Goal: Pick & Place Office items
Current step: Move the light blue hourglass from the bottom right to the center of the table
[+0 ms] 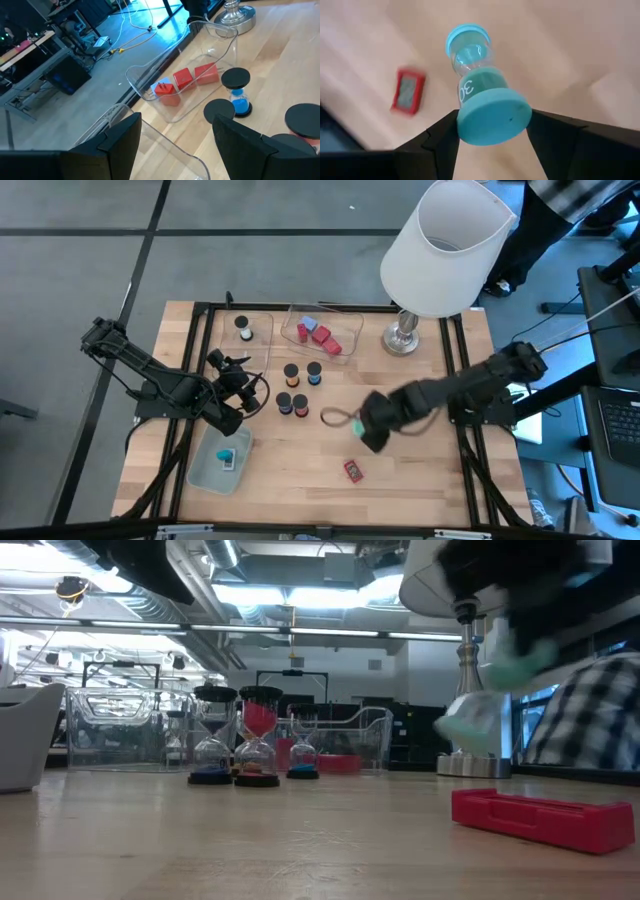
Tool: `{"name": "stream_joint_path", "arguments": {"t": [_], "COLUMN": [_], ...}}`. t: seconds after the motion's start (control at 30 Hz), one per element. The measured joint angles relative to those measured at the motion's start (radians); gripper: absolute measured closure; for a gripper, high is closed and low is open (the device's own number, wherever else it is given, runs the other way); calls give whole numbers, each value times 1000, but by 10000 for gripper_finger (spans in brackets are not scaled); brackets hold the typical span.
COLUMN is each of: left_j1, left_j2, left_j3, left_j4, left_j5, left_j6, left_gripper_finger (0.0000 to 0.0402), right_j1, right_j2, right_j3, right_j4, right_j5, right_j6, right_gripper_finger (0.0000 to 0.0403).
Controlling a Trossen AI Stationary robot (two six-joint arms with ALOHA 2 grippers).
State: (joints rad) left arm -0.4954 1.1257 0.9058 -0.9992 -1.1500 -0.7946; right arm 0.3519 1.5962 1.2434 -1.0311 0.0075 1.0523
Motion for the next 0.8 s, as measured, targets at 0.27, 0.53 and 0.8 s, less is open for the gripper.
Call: {"name": "stream_joint_path", "arguments": {"t": [0.27, 0.53, 0.8], "left_j1": [0, 0, 0], "left_j2": [0, 1, 1], "left_j3": [0, 0, 0], "left_j4": [-4, -7, -7], "left_j5": [0, 0, 3], "left_j6": [8, 23, 23], "left_gripper_finger": [160, 160, 160], "right_j1": [-220, -288, -292], "right_j2": [83, 266, 464], "right_j3": [7, 230, 563], "right_j4": [134, -48, -285], "right_j5": [-70, -66, 70], "right_j6": [-255, -454, -625], "right_gripper_finger": [198, 197, 197]}}
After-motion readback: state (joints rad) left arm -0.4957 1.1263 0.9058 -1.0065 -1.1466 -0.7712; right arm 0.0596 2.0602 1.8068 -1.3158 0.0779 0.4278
